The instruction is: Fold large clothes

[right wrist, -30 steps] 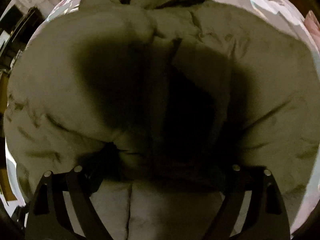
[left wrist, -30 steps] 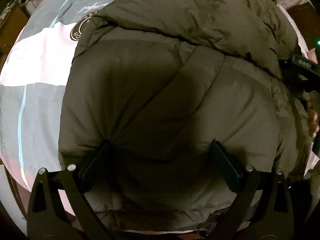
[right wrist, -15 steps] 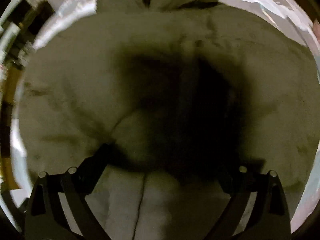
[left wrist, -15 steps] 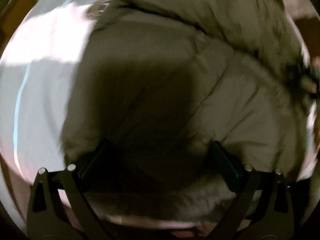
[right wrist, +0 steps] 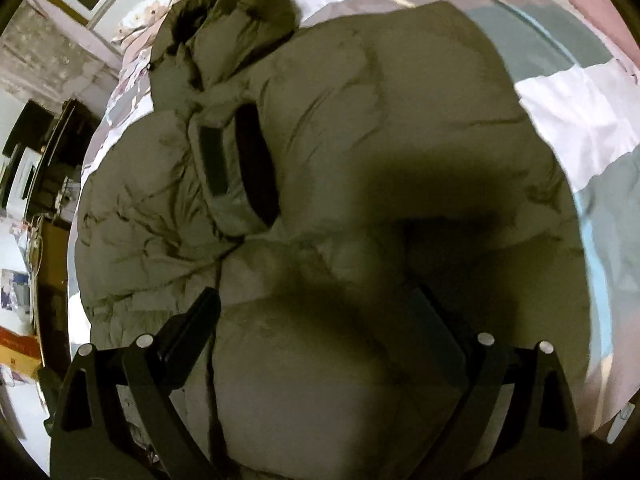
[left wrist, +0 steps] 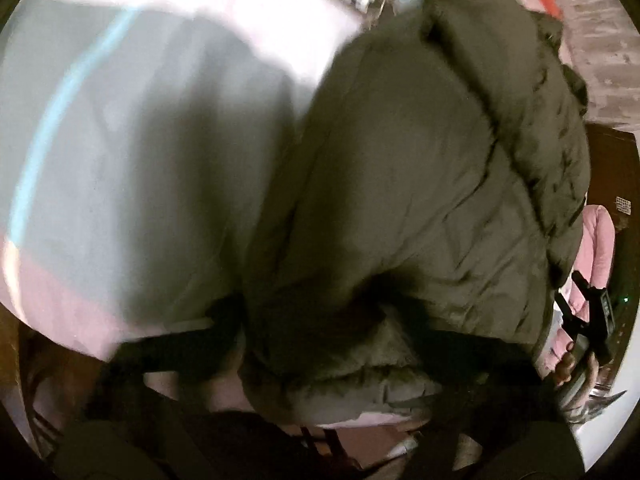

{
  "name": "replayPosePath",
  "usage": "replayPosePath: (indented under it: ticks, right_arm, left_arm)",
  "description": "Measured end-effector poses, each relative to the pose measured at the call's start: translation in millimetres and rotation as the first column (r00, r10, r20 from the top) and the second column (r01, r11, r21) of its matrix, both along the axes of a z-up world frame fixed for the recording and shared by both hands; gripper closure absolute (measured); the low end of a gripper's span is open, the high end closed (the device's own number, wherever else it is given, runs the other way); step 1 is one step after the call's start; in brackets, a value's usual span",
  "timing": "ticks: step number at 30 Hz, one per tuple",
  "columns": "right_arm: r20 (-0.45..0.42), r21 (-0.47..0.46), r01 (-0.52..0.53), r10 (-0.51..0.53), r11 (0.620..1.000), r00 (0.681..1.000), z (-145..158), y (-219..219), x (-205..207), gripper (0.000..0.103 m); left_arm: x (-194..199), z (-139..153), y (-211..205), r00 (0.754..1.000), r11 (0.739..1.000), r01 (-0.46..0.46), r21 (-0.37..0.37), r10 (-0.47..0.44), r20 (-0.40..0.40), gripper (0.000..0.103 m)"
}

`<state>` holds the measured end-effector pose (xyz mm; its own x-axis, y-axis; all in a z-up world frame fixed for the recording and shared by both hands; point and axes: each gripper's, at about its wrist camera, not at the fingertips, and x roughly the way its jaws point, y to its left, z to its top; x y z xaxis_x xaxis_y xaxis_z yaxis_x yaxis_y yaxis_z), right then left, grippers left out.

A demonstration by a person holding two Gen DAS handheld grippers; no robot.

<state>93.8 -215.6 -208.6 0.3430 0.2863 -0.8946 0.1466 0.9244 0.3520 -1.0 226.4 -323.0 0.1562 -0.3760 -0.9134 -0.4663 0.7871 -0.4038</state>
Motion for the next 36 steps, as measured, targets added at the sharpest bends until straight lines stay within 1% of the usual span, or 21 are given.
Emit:
replayPosePath:
  ticks: [1,2,3,4,7,8,12,14,17,20,23,25,26,27,29,30,31,32,34,35,36]
  right_arm:
    - [-0.001,-0.002,-0.01,0.01,1.0,1.0,1,2,0,0.007]
    - [-0.003,-0.007,-0.022,0.022,1.0,1.0,0,7,-1,0.007]
    - [-0.006,-0.01,-0.03,0.03,1.0,1.0,-1,7,-3,0.007]
    - [-0.011,-0.011,-0.039,0.039,0.999,0.999,-2,11,-5,0.007]
    - [-0.016,0.0,-0.029,0.029,1.0,0.999,-2,3,-16,0.007]
    - [-0.017,0.005,-0.017,0.017,1.0,1.0,-2,-1,-19,0.007]
    - [-0.027,0.027,0.042,-0.041,0.999,0.999,-3,-18,-27,0.007]
    - [-0.031,0.037,0.054,-0.053,0.998,0.998,-3,-24,-27,0.007]
    - [-0.043,0.044,0.059,-0.057,0.997,0.997,-5,-27,-24,0.007]
    - [-0.03,0.058,0.084,-0.083,0.995,0.996,5,-36,-29,0.007]
    - [-0.023,0.038,0.204,-0.203,0.978,0.979,17,-66,-43,0.006]
    - [-0.049,0.04,0.248,-0.246,0.968,0.968,16,-82,-44,0.005]
    - [-0.09,0.007,0.244,-0.243,0.97,0.966,10,-84,-42,0.005]
    - [-0.166,-0.063,0.213,-0.221,0.975,0.961,-4,-81,-36,0.005]
    - [-0.265,-0.099,0.168,-0.189,0.981,0.945,-29,-73,-33,0.005]
    - [-0.289,-0.1,0.159,-0.182,0.982,0.94,-37,-70,-32,0.005]
    - [-0.271,-0.125,0.156,-0.185,0.98,0.944,-36,-66,-29,0.005]
    - [-0.247,-0.109,0.163,-0.186,0.981,0.951,-31,-65,-27,0.005]
    - [-0.17,0.001,0.196,-0.193,0.981,0.966,-10,-66,-23,0.005]
    - [-0.129,0.032,0.196,-0.19,0.98,0.973,2,-66,-19,0.005]
    - [-0.078,0.03,0.174,-0.171,0.984,0.982,19,-62,-11,0.005]
  left_arm:
    - [-2,2,0,1.0,1.0,0.0,-0.01,0.0,0.021,0.069]
    - [-3,3,0,0.999,1.0,0.006,-0.029,-0.005,0.041,0.083]
    - [-4,5,1,0.998,0.998,0.005,-0.059,-0.001,0.062,0.09]
    - [-7,7,1,0.998,0.998,0.002,-0.063,0.002,0.063,0.091]
    - [-15,23,-2,0.996,0.998,0.063,0.001,-0.063,0.06,0.093]
    - [-15,25,-6,0.996,0.998,0.069,0.012,-0.069,0.059,0.094]
    - [-34,39,1,0.996,0.998,0.062,0.008,-0.062,0.067,0.094]
    - [-46,39,-1,0.996,0.998,0.06,0.011,-0.06,0.061,0.094]
    - [-46,36,-16,0.995,0.994,0.088,0.059,-0.09,0.036,0.094]
    - [-43,43,-14,0.992,0.991,0.099,0.094,-0.106,0.071,0.093]
    - [-34,45,-12,0.989,0.984,0.133,0.119,-0.14,0.054,0.087]
    - [-26,34,-11,0.991,0.987,0.131,0.097,-0.134,0.02,0.086]
    - [-24,29,-9,0.993,0.99,0.117,0.082,-0.118,0.006,0.086]
    - [-23,25,-7,0.995,0.992,0.104,0.073,-0.104,-0.007,0.085]
    - [-20,18,-11,0.995,0.991,0.096,0.095,-0.094,-0.029,0.082]
    - [-19,17,-16,0.993,0.987,0.112,0.118,-0.108,-0.035,0.082]
    - [-18,17,-18,0.992,0.983,0.124,0.135,-0.12,-0.033,0.082]
    - [-18,21,-16,0.993,0.983,0.12,0.142,-0.118,-0.023,0.082]
    - [-17,36,-16,0.994,0.981,0.105,0.162,-0.107,0.003,0.08]
    - [-15,53,-17,0.994,0.975,0.1,0.201,-0.108,0.028,0.064]
    - [-13,68,-18,0.992,0.968,0.095,0.234,-0.112,0.063,0.03]
